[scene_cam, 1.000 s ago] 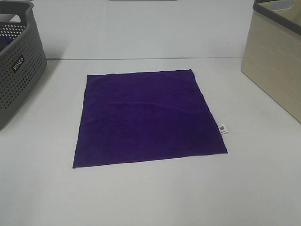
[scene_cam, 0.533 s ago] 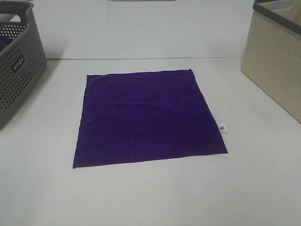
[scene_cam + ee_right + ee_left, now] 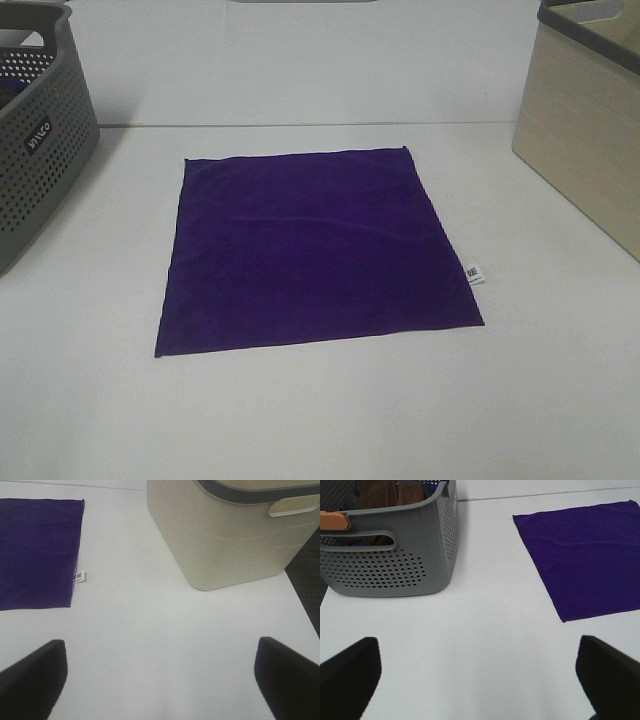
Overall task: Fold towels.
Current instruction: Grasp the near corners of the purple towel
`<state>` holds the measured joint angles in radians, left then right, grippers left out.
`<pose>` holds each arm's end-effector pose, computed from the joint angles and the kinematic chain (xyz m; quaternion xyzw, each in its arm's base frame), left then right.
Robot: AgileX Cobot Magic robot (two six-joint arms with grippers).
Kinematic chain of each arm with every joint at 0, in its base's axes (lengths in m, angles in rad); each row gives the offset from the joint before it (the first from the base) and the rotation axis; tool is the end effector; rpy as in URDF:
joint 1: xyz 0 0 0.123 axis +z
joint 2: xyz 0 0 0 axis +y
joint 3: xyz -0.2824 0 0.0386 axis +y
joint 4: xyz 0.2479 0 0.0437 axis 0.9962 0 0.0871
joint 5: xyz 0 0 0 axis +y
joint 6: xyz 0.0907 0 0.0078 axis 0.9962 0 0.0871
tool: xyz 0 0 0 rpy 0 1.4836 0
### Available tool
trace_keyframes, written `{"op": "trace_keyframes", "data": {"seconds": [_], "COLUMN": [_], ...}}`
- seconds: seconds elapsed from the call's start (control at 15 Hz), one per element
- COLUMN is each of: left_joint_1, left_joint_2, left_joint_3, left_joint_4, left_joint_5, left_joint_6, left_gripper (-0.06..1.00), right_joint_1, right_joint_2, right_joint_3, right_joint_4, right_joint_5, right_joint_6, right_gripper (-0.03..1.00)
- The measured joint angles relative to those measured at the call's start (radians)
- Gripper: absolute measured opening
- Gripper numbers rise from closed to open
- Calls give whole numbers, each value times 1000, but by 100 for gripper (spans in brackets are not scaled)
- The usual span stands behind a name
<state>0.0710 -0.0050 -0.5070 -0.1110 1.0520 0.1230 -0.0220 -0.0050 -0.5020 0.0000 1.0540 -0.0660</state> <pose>-0.0057 -0.0092 0.2802 0.0242 0.8461 -0.0039 0.5324 -0.0056 0.0001 0.2782 -0.0187 0.8494 -0.0232 0.5269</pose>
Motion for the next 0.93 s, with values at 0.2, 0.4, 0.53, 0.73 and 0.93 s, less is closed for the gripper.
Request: {"op": "trace_keyframes", "data": {"seconds": [0.2, 0.4, 0.53, 0.73, 0.93], "left_joint_1": [0, 0, 0, 0, 0], "left_joint_2": [0, 0, 0, 0, 0], "left_joint_3": [0, 0, 0, 0, 0], "left_joint_4": [-1, -2, -2, -6, -8], "left_joint_5": [0, 0, 0, 0, 0], "left_joint_6": [0, 0, 0, 0, 0], "left_gripper": [99, 99, 99, 99, 99], "right_joint_1": [0, 0, 0, 0, 0], "right_joint_2": [0, 0, 0, 0, 0], "right_joint_3": [0, 0, 0, 0, 0], "right_joint_4": [0, 0, 0, 0, 0], "right_joint_5": [0, 0, 0, 0, 0], "right_joint_6": [0, 0, 0, 0, 0], "right_gripper": [99, 99, 99, 99, 99]}}
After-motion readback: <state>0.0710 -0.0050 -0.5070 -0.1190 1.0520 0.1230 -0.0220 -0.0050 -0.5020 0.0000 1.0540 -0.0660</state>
